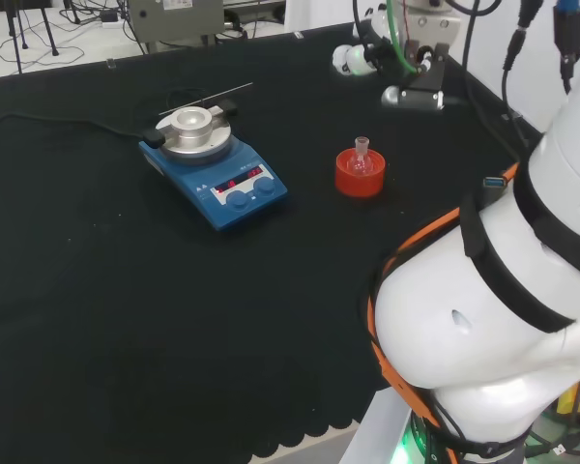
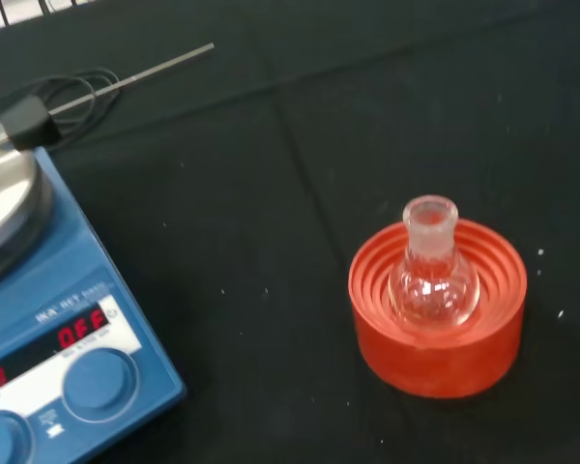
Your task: Pick up the round-bottom flask.
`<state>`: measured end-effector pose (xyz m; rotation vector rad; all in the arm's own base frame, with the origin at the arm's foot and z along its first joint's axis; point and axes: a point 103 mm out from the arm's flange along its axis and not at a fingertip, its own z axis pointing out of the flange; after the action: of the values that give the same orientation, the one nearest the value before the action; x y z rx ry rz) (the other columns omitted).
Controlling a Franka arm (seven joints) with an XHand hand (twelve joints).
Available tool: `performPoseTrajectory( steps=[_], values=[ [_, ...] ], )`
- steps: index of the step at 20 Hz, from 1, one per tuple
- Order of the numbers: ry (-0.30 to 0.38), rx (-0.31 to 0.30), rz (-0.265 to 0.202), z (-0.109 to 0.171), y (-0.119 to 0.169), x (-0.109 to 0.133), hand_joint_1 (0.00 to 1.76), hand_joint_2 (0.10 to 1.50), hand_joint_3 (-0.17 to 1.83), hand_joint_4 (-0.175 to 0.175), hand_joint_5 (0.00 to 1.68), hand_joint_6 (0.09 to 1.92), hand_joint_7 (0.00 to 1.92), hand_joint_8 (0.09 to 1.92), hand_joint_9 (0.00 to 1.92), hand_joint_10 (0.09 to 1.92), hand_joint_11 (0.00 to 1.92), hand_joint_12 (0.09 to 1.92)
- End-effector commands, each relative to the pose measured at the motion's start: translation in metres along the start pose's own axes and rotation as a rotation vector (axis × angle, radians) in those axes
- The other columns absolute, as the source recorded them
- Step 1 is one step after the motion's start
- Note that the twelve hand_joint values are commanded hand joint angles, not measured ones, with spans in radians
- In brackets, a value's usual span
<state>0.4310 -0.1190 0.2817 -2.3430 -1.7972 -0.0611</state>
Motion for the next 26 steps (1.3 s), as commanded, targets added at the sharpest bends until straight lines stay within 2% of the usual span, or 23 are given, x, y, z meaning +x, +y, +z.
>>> performPoseTrajectory(
  steps=[1,7,10,15,26],
  values=[
    [0.058,-0.022,0.02,0.038,0.03,-0.014,0.48,1.09,0.16,-0.032,0.39,0.09,0.17,0.44,0.22,0.6,0.0,0.92],
    [0.094,-0.025,0.049,0.061,0.038,-0.029,0.59,1.02,0.17,-0.038,0.42,0.09,0.19,0.47,0.25,0.62,0.0,1.0],
    [0.089,-0.029,0.067,0.077,0.04,-0.025,0.63,0.99,0.18,-0.04,0.44,0.09,0.2,0.49,0.28,0.63,0.0,1.03],
    [0.11,-0.016,0.09,0.101,0.041,-0.028,0.67,0.88,0.36,-0.046,0.49,0.09,0.21,0.53,0.31,0.64,0.0,1.09],
    [0.139,0.015,0.128,0.136,0.049,-0.03,0.76,0.79,0.5,-0.052,0.52,0.09,0.23,0.55,0.34,0.66,0.0,1.14]
  ],
)
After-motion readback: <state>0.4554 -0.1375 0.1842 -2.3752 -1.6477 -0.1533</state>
